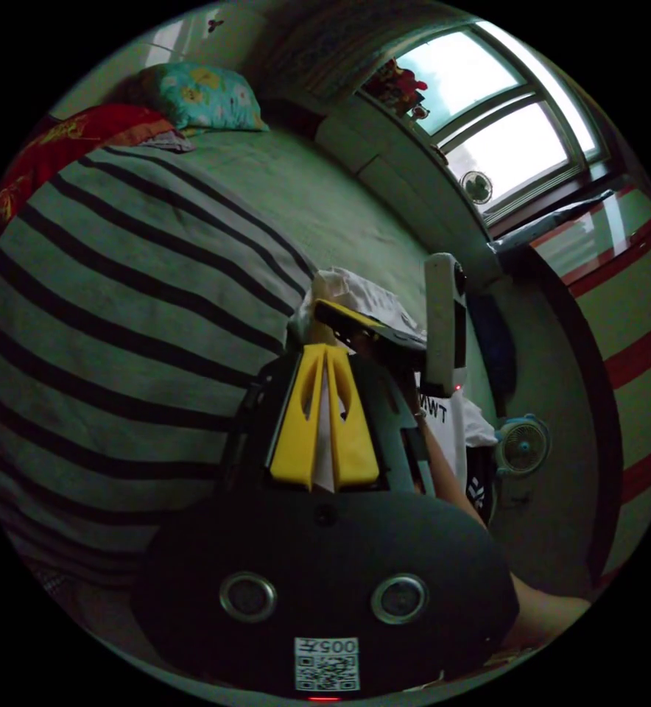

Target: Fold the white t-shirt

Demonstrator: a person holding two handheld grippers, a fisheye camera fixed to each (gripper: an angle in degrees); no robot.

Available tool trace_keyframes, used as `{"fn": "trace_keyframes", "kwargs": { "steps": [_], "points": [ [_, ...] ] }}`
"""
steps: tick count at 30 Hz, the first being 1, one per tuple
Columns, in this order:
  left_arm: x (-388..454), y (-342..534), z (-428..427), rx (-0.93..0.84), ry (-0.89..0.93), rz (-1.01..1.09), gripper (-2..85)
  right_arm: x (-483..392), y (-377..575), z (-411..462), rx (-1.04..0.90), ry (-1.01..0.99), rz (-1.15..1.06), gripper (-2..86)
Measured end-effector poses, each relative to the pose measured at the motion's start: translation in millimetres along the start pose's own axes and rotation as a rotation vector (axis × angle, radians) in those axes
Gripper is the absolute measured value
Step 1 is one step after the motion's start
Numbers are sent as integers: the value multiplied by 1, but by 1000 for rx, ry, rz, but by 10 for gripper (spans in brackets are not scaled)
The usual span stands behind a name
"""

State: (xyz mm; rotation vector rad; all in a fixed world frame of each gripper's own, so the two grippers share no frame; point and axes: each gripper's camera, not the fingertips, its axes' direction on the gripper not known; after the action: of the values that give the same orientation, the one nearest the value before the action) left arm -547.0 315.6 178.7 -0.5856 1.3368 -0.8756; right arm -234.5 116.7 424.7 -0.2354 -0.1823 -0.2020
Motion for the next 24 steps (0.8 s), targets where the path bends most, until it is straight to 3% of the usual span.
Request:
{"fn": "trace_keyframes", "kwargs": {
  "steps": [6,12,15,24],
  "points": [
    [6,-12,6,-18,-26,12,-6,9,1,-36,129,-114,-24,-16],
    [7,-21,12,-33,-82,-17,-6,-3,22,-67,259,-290,-211,-16],
    [4,-24,13,-41,-144,-63,-6,-15,24,-46,200,-344,-310,-14],
    [6,-28,17,-52,-127,-89,1,36,-12,17,-12,-775,-150,57]
  ]
}}
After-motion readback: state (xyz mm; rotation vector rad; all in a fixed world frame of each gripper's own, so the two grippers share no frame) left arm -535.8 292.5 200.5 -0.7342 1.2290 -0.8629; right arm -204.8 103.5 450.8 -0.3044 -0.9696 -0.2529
